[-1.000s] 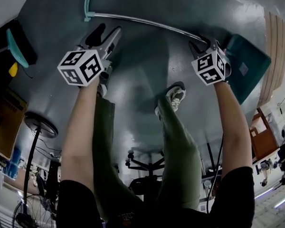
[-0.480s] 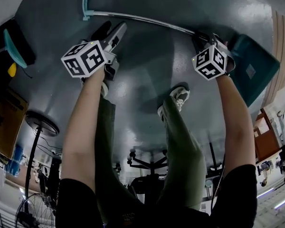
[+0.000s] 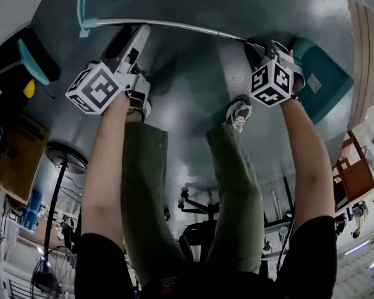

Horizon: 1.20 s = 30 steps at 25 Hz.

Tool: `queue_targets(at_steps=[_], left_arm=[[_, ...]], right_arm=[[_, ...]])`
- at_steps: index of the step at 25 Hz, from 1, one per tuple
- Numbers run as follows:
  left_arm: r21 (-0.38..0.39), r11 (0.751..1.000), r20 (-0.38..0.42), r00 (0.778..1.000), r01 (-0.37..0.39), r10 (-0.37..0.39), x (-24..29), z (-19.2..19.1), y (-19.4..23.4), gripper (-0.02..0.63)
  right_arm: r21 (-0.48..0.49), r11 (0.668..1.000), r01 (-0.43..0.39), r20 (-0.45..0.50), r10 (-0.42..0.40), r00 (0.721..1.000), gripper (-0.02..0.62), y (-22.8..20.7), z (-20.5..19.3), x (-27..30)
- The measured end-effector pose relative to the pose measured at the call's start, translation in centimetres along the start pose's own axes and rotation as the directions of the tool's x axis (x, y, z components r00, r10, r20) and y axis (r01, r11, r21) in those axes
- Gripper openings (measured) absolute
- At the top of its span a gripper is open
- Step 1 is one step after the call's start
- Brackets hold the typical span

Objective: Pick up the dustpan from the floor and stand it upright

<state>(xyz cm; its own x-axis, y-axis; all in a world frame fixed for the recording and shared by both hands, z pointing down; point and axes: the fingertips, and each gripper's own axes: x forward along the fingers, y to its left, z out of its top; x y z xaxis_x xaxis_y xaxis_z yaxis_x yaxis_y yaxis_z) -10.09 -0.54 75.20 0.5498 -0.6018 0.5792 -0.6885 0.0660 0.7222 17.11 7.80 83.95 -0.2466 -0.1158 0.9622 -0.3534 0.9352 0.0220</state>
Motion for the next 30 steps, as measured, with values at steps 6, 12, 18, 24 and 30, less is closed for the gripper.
queue_targets(at_steps=[6,12,18,24,30], left_arm=[[0.060,0.997,0.073,0.996,0.054,-0.058,-2.2,5.8,-5.9,0.322],[0.272,0.957,0.036,0.992,0.103,-0.117,-3.1,9.2,-12.4,0.186],[0.330,0.932,0.019,0.986,0.149,-0.165,-3.6,11.2,-16.5,0.114],[0.391,0.903,-0.011,0.981,0.180,-0.191,-4.9,12.9,-20.5,0.109],[0.430,0.881,-0.005,0.976,0.197,-0.216,-7.5,16.0,-23.6,0.107]], right_arm=[[0.033,0.999,0.011,0.036,-0.013,0.999,0.077,0.2,2.3,-3.4],[0.096,0.995,0.031,0.055,-0.037,0.998,0.078,-0.1,3.6,-5.7],[0.268,0.963,0.037,0.092,-0.063,0.994,0.078,-0.9,5.4,-7.9],[0.485,0.868,0.106,0.212,-0.235,0.949,0.080,-4.8,8.9,-15.9],[0.601,0.788,0.137,0.300,-0.381,0.874,0.080,-7.8,13.4,-23.9]])
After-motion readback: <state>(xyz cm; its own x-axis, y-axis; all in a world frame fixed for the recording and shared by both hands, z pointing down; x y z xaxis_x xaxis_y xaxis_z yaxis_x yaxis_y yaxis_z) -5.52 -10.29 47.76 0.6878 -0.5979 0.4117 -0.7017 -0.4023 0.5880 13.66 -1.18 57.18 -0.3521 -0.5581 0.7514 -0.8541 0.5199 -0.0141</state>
